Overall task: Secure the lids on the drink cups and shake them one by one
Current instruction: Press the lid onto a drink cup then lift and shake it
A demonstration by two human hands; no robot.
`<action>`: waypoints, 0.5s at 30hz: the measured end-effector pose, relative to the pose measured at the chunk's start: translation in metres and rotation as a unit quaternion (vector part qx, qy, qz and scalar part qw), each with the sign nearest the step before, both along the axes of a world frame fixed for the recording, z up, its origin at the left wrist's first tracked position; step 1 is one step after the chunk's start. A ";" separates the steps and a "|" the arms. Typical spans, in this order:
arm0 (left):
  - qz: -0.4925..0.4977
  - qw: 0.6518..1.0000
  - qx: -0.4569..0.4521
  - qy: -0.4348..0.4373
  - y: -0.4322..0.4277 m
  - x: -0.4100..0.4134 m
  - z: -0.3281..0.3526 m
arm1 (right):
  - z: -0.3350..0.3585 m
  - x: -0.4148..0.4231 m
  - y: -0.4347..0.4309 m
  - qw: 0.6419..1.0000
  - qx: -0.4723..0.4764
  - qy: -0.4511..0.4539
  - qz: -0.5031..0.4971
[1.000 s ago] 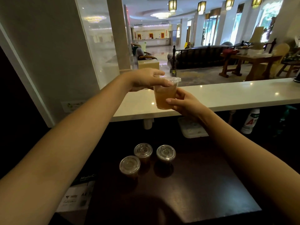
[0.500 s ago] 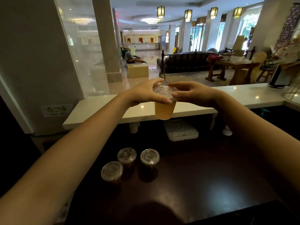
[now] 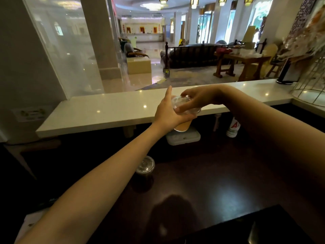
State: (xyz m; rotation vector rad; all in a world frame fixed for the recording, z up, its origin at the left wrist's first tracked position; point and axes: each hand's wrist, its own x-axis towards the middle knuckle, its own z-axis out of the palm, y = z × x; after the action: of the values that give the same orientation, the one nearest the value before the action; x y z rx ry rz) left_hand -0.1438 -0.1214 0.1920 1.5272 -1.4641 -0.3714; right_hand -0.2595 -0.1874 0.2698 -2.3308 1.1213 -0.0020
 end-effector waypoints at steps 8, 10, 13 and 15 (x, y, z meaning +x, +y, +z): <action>-0.042 0.997 0.061 0.028 -0.021 -0.007 -0.054 | -0.054 -0.008 -0.027 0.999 -0.024 0.035 0.007; -0.062 0.992 0.109 0.010 -0.021 0.002 -0.072 | -0.077 -0.008 -0.033 0.999 -0.011 0.031 0.013; -0.056 0.977 0.194 -0.063 -0.016 0.030 -0.101 | -0.117 -0.009 -0.043 0.998 -0.028 0.057 0.020; -0.035 0.957 0.262 -0.122 -0.007 0.054 -0.122 | -0.142 -0.008 -0.046 0.996 -0.031 0.079 0.021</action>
State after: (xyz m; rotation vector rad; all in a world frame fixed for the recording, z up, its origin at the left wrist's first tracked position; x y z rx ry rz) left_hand -0.0896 -0.1287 0.0699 2.0000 -1.7007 -0.6746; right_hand -0.2672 -0.2334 0.1279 -2.4441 1.1619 0.1688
